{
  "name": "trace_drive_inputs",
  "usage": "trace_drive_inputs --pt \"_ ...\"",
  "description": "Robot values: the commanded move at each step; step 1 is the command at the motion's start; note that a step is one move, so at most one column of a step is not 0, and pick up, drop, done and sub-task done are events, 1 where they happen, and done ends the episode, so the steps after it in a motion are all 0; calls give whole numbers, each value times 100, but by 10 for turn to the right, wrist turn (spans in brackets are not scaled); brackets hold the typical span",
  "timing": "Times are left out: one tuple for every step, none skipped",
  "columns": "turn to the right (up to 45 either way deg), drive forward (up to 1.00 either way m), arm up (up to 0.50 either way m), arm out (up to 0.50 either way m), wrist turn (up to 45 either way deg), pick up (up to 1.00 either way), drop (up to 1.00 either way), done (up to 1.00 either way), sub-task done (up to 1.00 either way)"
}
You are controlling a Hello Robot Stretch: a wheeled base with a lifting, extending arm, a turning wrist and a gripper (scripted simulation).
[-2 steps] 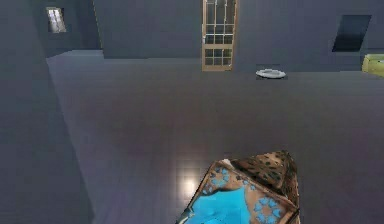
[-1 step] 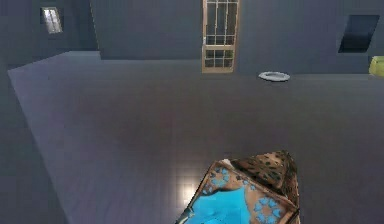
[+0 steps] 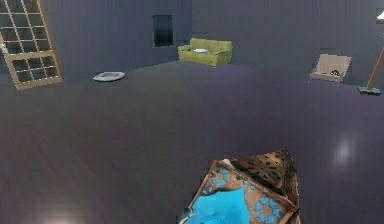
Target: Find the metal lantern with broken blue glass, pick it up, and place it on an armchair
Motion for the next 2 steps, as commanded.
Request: trace_drive_inputs --pt "300 0 0 0 0 0 0 0 0" --pt "30 0 0 0 0 0 0 0 0"
